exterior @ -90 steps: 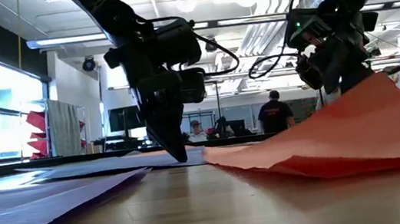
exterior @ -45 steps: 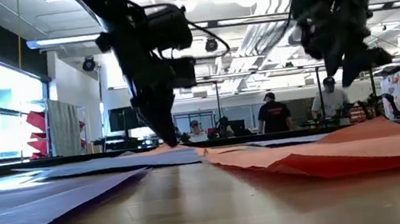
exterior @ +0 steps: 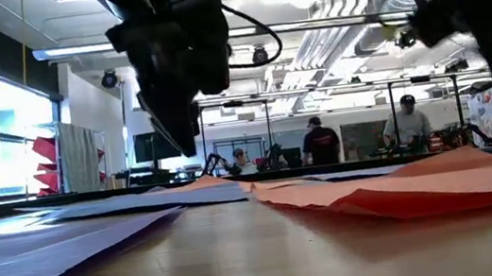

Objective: Organize paper
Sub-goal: Stack the orange colored paper on top of the orange colored paper

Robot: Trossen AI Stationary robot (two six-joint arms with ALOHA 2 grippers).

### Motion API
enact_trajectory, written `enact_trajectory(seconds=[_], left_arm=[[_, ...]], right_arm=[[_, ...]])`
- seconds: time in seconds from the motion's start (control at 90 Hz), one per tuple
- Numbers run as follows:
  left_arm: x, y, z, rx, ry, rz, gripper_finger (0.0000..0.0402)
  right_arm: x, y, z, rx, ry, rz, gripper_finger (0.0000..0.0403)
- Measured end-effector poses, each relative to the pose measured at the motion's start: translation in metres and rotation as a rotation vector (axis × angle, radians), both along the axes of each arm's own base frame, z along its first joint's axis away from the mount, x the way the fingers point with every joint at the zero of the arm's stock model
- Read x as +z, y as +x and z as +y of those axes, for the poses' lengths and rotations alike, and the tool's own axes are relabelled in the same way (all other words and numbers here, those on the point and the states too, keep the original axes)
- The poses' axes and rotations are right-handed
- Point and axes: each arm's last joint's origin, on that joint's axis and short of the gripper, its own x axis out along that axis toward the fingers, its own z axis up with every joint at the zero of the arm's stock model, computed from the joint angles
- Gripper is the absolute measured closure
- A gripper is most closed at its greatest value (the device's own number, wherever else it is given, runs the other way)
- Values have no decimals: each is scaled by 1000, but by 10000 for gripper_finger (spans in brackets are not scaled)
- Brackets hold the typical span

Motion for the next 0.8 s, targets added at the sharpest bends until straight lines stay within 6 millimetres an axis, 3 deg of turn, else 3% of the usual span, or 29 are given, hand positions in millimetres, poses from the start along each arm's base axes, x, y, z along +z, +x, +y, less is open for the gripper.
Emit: enact_trajectory(seconds=[0.133, 0.356, 0.511, 0.678, 0.8], left_arm=[[-5, 9, -16, -6, -13, -39, 402], [-43, 26, -20, 81, -59, 11, 402], [-56, 30, -19, 101, -68, 21, 402], [-64, 36, -15, 152, -93, 16, 402], [-69, 41, -13, 185, -109, -10, 401]], right_arm=[[-9, -11, -6, -142, -86, 109, 249], [-50, -18, -15, -307, -50, 114, 256], [-64, -25, -16, -358, -56, 130, 302], [-71, -25, -16, -374, -65, 100, 386], [-74, -23, -13, -385, -71, 104, 394]])
